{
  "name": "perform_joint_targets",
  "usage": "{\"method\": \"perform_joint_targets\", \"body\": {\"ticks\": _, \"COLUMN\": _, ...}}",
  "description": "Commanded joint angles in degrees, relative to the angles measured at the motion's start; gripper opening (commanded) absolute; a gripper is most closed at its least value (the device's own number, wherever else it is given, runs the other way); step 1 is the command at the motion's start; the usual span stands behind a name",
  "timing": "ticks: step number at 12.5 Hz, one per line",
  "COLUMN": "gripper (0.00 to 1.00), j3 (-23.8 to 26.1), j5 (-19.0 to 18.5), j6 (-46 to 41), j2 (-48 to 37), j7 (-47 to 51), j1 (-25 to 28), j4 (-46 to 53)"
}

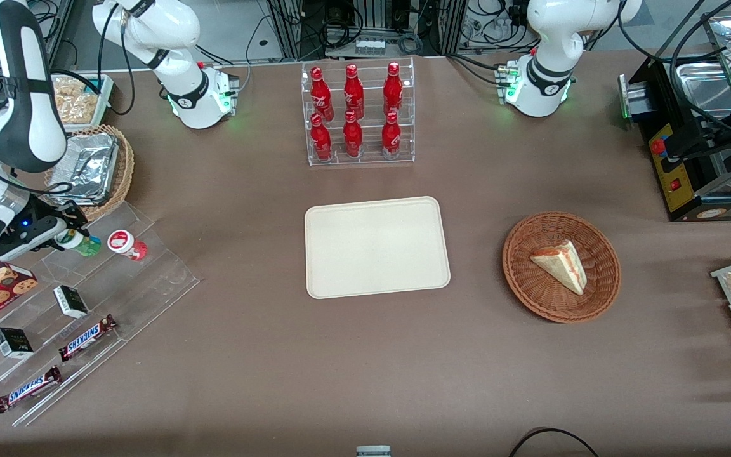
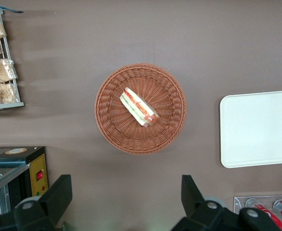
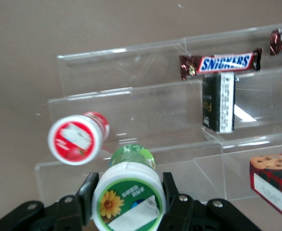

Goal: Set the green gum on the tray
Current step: 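Carry the green gum tub with the right gripper over the cream tray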

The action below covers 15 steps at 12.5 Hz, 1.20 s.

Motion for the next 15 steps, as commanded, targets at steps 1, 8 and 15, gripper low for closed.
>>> {"method": "perform_joint_targets", "body": {"ticks": 1, "gripper": 0.0, "j3": 0.0, "j5": 0.7, "j6": -10.8, "j2": -0.2, "j7": 3.0, "j1": 2.8, "j4": 9.1}}
{"method": "perform_joint_targets", "body": {"ticks": 8, "gripper": 0.0, "j3": 0.0, "j5": 0.8, "j6": -23.2, "j2": 0.4, "j7": 30.0, "j1": 21.3, "j4": 20.3}}
{"method": "perform_joint_targets", "body": {"ticks": 15, "gripper": 0.0, "j3": -0.1, "j5": 0.8, "j6": -22.7, "j2": 11.0, "j7": 65.8, "j1": 42.8, "j4": 30.1}}
